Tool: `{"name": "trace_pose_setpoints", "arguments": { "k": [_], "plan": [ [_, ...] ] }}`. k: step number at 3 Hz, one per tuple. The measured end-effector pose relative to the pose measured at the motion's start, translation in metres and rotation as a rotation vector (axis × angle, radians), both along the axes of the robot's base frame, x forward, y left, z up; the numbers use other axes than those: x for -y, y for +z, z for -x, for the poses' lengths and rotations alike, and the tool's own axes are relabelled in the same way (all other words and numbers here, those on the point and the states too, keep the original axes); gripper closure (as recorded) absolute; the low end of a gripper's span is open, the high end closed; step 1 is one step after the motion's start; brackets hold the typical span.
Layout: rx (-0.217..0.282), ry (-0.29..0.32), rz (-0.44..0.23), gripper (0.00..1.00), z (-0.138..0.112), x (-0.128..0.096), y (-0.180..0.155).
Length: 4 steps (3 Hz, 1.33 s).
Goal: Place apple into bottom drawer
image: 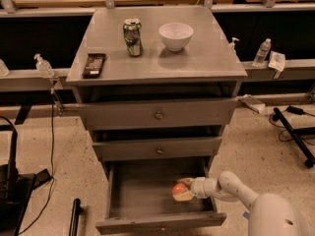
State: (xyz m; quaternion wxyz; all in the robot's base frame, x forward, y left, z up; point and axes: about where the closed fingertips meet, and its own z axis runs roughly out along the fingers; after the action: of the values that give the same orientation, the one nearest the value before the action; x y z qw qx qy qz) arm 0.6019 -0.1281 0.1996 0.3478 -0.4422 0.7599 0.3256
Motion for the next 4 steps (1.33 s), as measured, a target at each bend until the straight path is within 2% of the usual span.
{"name": "trace_pose_setpoints", "arguments": {
  "k": [1,2,3,4],
  "plan": [
    [-0.002,0.003,-0.002,0.85,0.000,-0.002,-0.001],
    [-0.005,0.007,-0.005,0.54,0.002,-0.006,-0.003],
    [-0.007,0.010,-0.006,0.31,0.003,-0.009,-0.004],
    [-0.011,0.016,-0.010,0.00,0.004,-0.014,-0.005]
  ]
}}
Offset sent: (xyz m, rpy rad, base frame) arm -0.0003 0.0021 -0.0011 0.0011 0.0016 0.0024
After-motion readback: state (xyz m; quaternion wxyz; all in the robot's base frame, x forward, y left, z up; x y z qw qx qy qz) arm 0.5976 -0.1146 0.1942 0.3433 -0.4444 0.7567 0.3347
